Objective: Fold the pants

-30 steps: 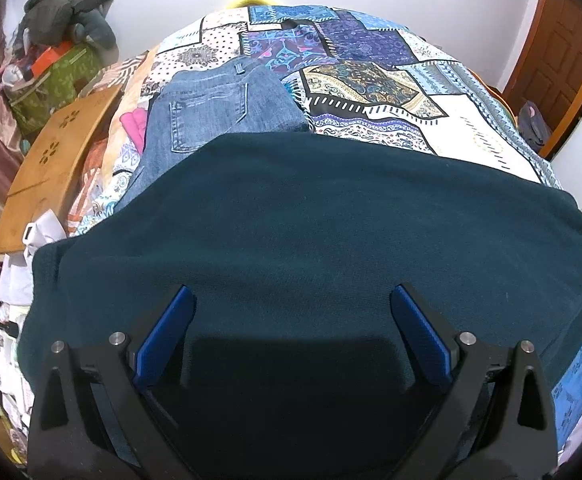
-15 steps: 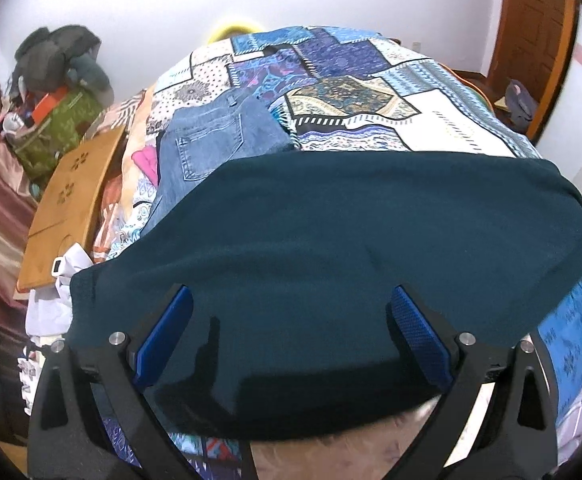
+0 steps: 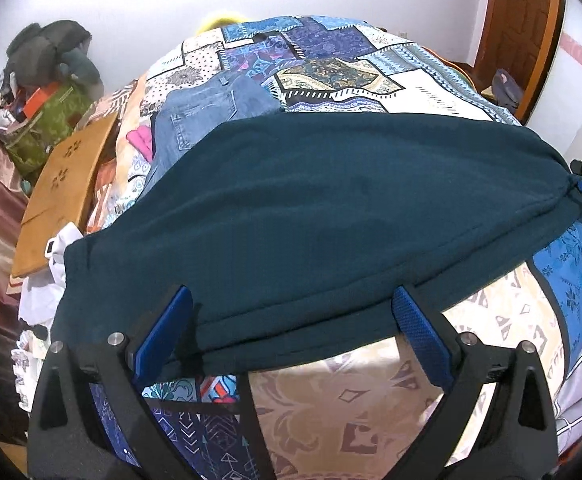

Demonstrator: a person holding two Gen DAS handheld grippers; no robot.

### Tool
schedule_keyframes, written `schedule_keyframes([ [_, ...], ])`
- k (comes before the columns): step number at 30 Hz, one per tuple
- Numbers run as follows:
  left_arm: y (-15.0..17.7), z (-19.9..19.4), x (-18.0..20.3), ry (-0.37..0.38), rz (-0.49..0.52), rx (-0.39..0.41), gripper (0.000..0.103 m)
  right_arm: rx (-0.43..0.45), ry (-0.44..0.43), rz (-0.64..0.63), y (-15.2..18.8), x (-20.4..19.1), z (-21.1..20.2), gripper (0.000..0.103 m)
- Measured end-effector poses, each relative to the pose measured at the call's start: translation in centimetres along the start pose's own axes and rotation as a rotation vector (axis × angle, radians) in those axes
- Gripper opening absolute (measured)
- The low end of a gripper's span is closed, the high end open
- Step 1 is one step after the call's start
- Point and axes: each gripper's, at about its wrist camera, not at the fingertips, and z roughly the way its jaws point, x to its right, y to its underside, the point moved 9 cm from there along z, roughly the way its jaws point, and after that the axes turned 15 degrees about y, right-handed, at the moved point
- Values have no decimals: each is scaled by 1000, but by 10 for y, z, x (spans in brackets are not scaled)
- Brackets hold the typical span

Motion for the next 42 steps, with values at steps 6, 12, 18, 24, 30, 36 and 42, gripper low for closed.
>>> schedule_keyframes([
  [6, -3, 7, -4, 11, -15, 16, 103, -26, 0, 28, -5, 4, 9, 70],
  [12, -14, 3, 4, -54, 61, 92, 86, -12, -16, 76, -10, 5, 13, 68],
  [18, -18, -1, 20, -18, 102, 108, 30, 2, -3, 61, -11, 16, 13, 23],
  [24, -22, -12, 22, 0, 70, 126, 15, 18, -57, 51, -6, 22, -3, 10],
  [30, -14, -24, 24, 34, 49, 128, 9, 45, -53, 19, -1, 16, -15, 9],
  [36, 0, -24, 21, 55, 2, 104, 8, 12, -34, 11, 9, 17, -8, 10],
  [42, 10, -32, 10, 71, -56, 69, 18, 17, 17, -60, 15, 19, -23, 16],
])
